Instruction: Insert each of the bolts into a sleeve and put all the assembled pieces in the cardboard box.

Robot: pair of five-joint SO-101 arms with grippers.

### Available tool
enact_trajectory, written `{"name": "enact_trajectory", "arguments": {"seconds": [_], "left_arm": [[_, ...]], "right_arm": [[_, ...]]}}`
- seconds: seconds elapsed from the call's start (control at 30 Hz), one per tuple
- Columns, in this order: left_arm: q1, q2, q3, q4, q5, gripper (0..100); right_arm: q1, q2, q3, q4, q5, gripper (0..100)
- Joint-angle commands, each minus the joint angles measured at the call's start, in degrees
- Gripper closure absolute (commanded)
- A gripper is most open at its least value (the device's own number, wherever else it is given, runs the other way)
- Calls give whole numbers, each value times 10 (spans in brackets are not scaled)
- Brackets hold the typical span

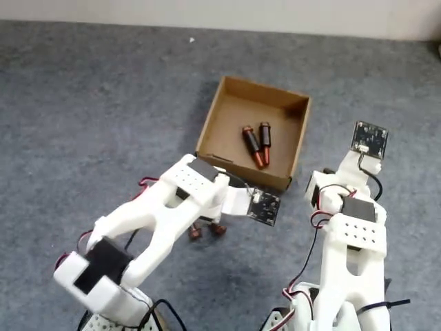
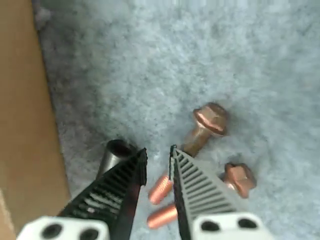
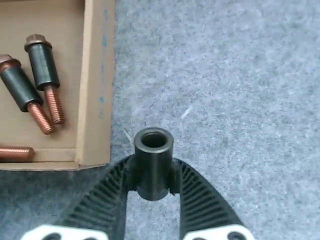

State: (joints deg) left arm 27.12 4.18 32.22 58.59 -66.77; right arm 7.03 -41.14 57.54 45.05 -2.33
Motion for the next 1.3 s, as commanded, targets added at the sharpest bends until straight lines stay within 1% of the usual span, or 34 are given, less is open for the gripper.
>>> {"name": "enact_trajectory", "arguments": {"seconds": [0.0, 0.23, 0.43, 0.57, 0.67, 0.77, 0.83, 0.9, 1.03, 1.13, 1.27], "left_arm": [[0, -15, 4, -2, -7, 902], [-6, -95, 4, -1, 25, 902], [-7, -143, 3, 75, 23, 901], [-44, -176, 3, 98, 18, 901], [-81, -203, 4, 133, -11, 901], [-103, -211, 13, 156, -12, 901], [-116, -216, 43, 156, -13, 901], [-130, -216, 74, 135, -25, 901], [-173, -216, 137, 86, -124, 901], [-196, -216, 157, 66, -171, 901], [-196, -211, 172, 33, -180, 901]], "right_arm": [[6, -16, -7, -15, 0, 992], [6, -16, -7, -15, 0, 992], [6, -16, -7, -15, 0, 992], [6, -16, -7, -15, 0, 992], [6, -16, -7, -15, 0, 991], [6, -16, -7, -15, 0, 991], [6, -16, -7, -15, 0, 991], [6, -16, -7, -15, 0, 991], [6, -16, -6, -15, 0, 991], [6, -16, -6, -15, 0, 991], [6, -16, -6, -15, 0, 991]]}}
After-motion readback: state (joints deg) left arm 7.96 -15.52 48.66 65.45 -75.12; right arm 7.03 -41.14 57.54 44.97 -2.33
